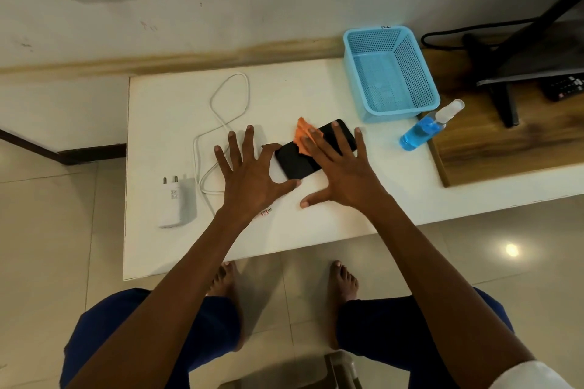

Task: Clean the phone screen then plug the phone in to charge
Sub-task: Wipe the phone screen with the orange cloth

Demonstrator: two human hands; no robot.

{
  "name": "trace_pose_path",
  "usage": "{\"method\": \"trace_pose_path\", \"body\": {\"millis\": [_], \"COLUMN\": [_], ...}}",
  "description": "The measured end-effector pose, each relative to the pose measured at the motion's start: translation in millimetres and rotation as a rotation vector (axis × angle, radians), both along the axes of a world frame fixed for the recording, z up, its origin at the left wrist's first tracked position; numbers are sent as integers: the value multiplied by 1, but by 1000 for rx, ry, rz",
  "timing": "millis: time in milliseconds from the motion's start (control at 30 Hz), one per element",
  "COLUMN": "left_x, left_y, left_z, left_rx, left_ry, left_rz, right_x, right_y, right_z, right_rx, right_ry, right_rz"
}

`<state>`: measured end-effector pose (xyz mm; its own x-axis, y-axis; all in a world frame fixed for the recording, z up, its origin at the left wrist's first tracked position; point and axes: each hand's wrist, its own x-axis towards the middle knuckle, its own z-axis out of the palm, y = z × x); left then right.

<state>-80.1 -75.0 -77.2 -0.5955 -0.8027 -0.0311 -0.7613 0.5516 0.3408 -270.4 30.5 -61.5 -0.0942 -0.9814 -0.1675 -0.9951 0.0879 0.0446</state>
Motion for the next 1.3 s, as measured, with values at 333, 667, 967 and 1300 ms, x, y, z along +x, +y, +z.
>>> {"method": "trace_pose_path", "body": {"millis": [333, 667, 967, 1300], "left_x": [1, 1, -1, -2], "left_y": [-1, 0, 1, 1], "left_z": [-1, 0, 1, 1], "left_rx": [-21, -30, -63, -80], "left_ry": [4, -26, -42, -43], "left_rz": [2, 3, 8, 5], "right_x": [8, 17, -11, -26], "right_y": [-2, -2, 0, 26], "right_z": [4, 2, 19, 22], "right_rx": [-4, -98, -29, 53], "right_ry": [-60, -20, 26, -92], "right_rz": [41, 84, -201, -264]}}
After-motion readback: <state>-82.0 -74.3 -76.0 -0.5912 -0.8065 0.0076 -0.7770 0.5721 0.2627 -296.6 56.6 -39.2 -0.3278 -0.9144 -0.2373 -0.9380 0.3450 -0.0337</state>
